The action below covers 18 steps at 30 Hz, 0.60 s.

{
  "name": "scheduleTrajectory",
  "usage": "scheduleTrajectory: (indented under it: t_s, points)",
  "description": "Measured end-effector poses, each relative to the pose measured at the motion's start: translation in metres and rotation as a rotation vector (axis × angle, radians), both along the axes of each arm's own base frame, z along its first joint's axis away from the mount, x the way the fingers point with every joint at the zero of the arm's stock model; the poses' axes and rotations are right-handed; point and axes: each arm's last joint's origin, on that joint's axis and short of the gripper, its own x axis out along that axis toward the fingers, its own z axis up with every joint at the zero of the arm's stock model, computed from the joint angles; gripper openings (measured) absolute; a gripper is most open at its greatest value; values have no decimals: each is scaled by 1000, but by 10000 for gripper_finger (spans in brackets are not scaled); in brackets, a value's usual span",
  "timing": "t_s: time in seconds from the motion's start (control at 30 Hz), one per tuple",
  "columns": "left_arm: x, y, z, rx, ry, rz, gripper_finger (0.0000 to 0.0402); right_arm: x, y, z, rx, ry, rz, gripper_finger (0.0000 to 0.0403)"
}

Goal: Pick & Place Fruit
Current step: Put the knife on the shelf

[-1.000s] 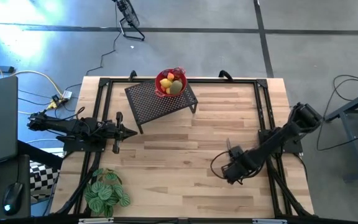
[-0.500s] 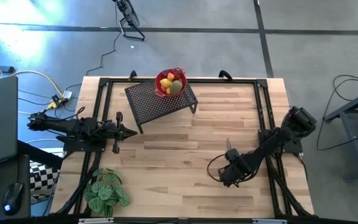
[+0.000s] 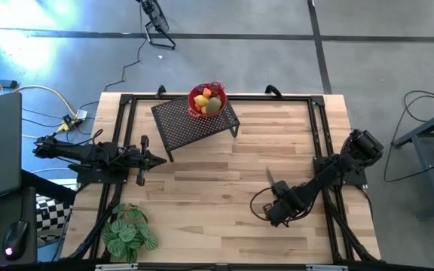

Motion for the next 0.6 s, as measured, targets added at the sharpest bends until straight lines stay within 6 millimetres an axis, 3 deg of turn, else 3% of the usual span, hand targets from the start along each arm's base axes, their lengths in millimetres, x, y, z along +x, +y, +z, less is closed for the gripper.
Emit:
scheduleTrajectory:
  t_s: [0.3,0.6]
  points:
    - [0,0,0,0,0,0,0,-3,-1,10,-8,-54,23,64]
    - [0,0,0,0,0,0,0,-4,-8,43,-63,-275,18,64]
